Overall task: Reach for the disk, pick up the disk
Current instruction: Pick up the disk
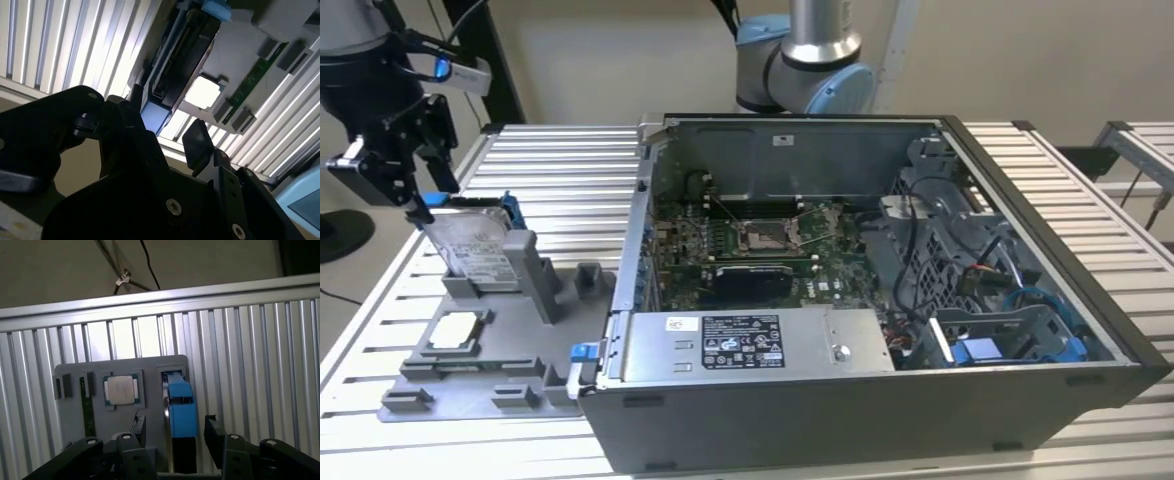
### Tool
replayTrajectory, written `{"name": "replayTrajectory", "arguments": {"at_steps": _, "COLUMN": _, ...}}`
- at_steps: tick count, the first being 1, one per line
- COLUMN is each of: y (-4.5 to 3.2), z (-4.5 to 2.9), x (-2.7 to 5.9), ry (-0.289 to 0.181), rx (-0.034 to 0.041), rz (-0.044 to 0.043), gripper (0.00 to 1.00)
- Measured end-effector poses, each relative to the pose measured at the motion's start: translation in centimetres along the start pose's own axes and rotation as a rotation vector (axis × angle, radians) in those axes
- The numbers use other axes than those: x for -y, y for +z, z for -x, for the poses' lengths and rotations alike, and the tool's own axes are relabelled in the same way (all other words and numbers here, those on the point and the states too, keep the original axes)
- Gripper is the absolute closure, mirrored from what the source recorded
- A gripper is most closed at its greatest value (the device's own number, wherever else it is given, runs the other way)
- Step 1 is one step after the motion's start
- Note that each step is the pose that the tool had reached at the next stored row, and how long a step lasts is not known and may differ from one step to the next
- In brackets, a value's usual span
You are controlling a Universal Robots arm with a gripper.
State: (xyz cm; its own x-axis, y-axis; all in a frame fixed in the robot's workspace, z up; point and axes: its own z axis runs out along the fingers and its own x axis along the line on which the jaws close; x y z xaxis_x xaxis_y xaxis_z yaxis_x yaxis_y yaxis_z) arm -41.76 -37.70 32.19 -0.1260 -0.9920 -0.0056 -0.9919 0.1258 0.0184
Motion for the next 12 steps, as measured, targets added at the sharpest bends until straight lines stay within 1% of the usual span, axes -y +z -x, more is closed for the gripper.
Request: {"name": "replayTrajectory", "arguments": {"at_steps": 12, "y": 2.18, "z": 0.02, "x": 0.09, "ry": 0.000, "rx": -0.0010, "rz": -0.0001, "gripper": 0.00}}
